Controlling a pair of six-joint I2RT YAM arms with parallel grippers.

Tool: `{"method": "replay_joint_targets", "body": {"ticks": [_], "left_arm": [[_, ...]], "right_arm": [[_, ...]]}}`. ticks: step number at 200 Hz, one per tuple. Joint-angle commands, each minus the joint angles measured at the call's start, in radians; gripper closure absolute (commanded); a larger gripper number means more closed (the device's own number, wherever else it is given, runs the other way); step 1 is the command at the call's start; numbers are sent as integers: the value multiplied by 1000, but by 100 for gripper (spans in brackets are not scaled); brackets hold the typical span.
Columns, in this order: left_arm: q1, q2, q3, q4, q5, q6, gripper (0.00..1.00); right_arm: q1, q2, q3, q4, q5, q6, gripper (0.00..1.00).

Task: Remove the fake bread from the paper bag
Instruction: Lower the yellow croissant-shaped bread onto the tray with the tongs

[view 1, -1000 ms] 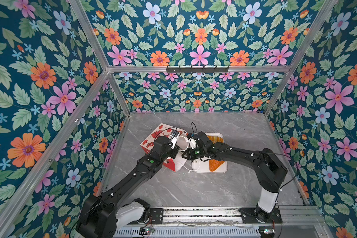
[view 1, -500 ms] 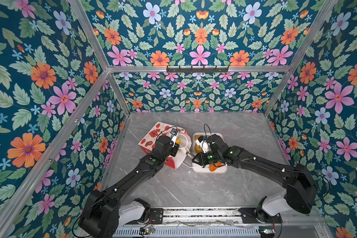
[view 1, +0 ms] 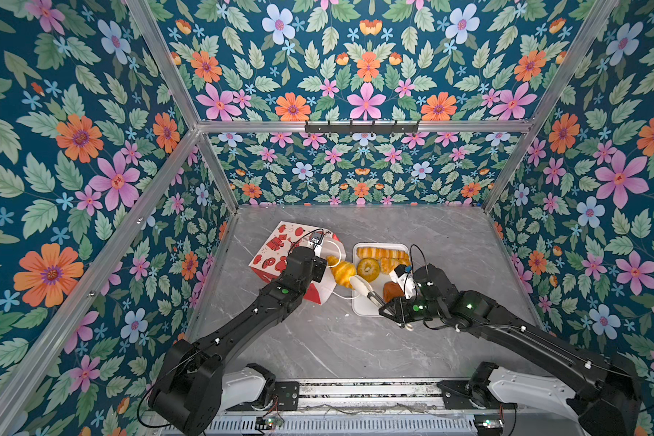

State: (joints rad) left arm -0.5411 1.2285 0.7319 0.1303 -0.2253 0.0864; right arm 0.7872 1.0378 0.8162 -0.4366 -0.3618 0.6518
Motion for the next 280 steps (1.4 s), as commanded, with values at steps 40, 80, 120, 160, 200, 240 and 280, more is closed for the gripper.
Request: {"method": "replay_joint_targets", "body": {"ticks": [40, 80, 120, 160, 200, 240, 280], "left_arm": [[2, 14, -6, 42, -94, -5, 100], [3, 11, -15, 25, -190, 5, 100], [7, 7, -17, 31, -236, 4, 100], [7, -4, -23, 45, -230, 3, 100], [7, -8, -34, 54, -224, -1, 100], [7, -3, -39, 60, -221, -5, 100], [7, 2, -42, 68, -215, -10, 100]], "right_arm": [[-11, -164, -48, -186, 62, 57, 83], [-14, -204, -93, -217, 64, 81, 83], [-14, -211, -118, -216, 66, 91, 83], [-14, -170, -138, -201, 43, 93, 83], [-18, -134, -126, -221, 39, 85, 82], [-17, -124, -110, -244, 54, 78, 74], [-19, -163, -81, -279, 101, 70, 61]]}}
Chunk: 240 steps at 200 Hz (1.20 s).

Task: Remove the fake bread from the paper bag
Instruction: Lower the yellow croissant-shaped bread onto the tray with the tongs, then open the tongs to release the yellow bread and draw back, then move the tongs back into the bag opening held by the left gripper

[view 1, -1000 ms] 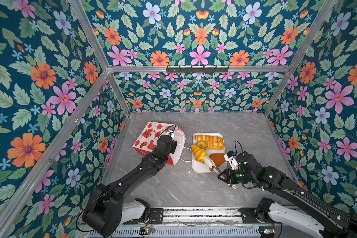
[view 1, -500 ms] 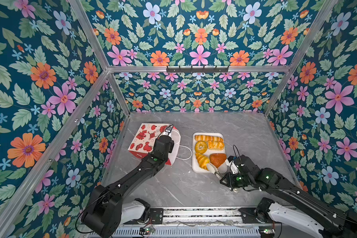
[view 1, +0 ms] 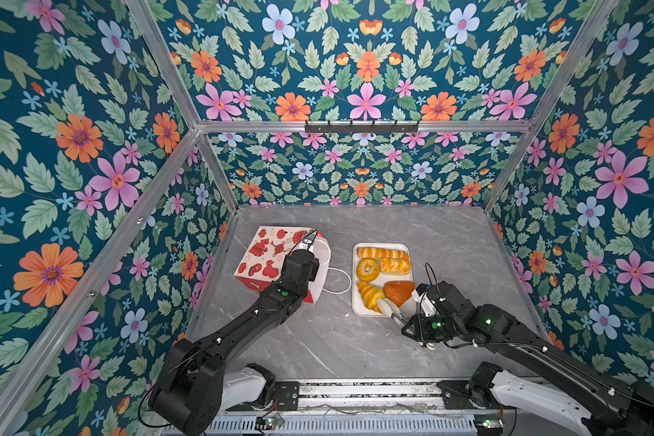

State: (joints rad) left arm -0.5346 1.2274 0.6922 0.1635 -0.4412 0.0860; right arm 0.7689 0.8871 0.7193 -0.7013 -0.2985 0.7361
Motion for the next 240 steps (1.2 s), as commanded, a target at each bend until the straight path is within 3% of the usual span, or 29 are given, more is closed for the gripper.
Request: {"method": "replay_joint_targets", "body": {"ticks": [1, 24, 70, 100, 191, 240], "left_arm": [[1, 3, -2, 34, 1, -9, 100], [1, 6, -1, 37, 3, -9, 100], [1, 4, 1, 39, 28, -7, 100], [1, -10, 4, 45, 94, 26, 100], [1, -49, 56, 7, 361, 164, 100], [1, -9, 75, -3, 462, 195, 100]], "right_arm": [[-1, -12, 17, -14, 38, -14, 61], [-1, -20, 26, -24, 50, -18, 55], [-1, -73, 61, -23, 94, -49, 55], [-1, -62, 84, 53, 57, -93, 55], [50, 256, 194, 468, -175, -154, 58], [70, 440, 233, 532, -178, -159, 62]]}}
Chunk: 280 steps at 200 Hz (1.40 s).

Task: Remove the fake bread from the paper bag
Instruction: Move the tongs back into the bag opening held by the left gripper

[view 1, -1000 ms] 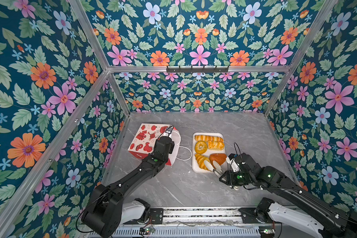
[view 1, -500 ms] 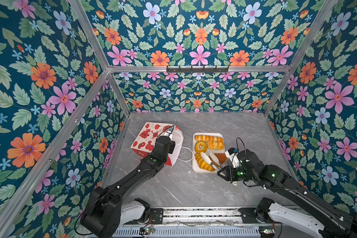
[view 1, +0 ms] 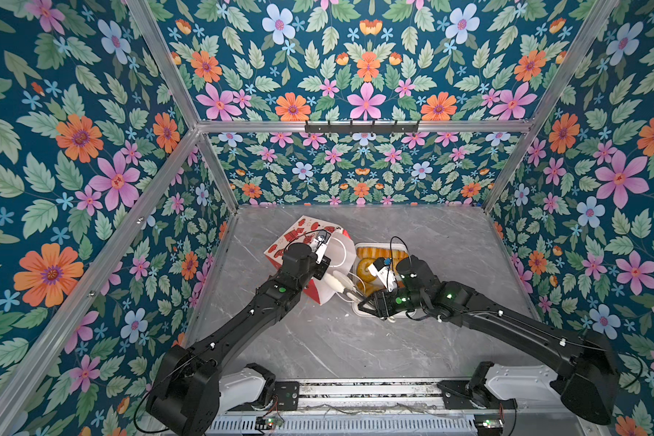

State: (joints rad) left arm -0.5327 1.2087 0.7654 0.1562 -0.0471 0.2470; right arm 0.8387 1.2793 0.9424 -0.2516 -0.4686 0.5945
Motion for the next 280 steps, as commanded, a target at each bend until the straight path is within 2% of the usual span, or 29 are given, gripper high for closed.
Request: {"method": "replay_joint_targets", "body": {"ticks": [1, 54, 122, 181, 280], "left_arm": [[-1, 9, 1, 4, 71, 35, 100], [-3, -45, -50, 0, 137, 56, 100], [-6, -26, -24, -1, 146, 11, 100], [-6, -10, -10, 0, 161, -9, 100], [-6, 0, 20, -6, 171, -52, 100]], "right_arm": [[0, 50, 10, 85, -6, -17, 62], [1, 169, 56, 139, 50, 2, 62], [16, 363, 190, 141, 98, -21, 59], [16, 464, 273, 85, 222, -128, 55], [28, 571, 311, 162, 255, -151, 55]]}}
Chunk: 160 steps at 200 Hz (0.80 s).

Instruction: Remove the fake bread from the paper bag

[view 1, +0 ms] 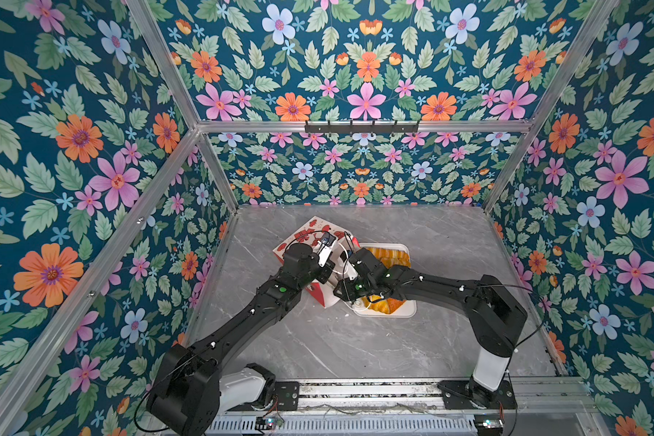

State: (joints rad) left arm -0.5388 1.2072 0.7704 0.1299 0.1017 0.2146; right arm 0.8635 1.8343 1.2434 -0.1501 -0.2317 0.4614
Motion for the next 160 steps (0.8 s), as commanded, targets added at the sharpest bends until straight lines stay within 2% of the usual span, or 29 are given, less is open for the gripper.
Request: {"method": "replay_joint_targets", "body": {"ticks": [1, 49, 89, 116, 160], "left_arm": [[0, 2, 14, 20, 23, -19, 100], [-1, 2, 19, 17, 41, -34, 100], [0, 2, 18, 17, 41, -32, 100], [0, 1, 20, 14, 43, -29, 100], [0, 2, 27, 8, 47, -28, 100]], "right_arm": [[3, 18, 11, 61, 19, -18, 55], [11, 37, 34, 75, 22, -25, 55], [11, -33, -26, 85, 23, -47, 56], [11, -80, -61, 54, 28, -100, 57], [14, -70, -39, -8, 56, -160, 59]]}}
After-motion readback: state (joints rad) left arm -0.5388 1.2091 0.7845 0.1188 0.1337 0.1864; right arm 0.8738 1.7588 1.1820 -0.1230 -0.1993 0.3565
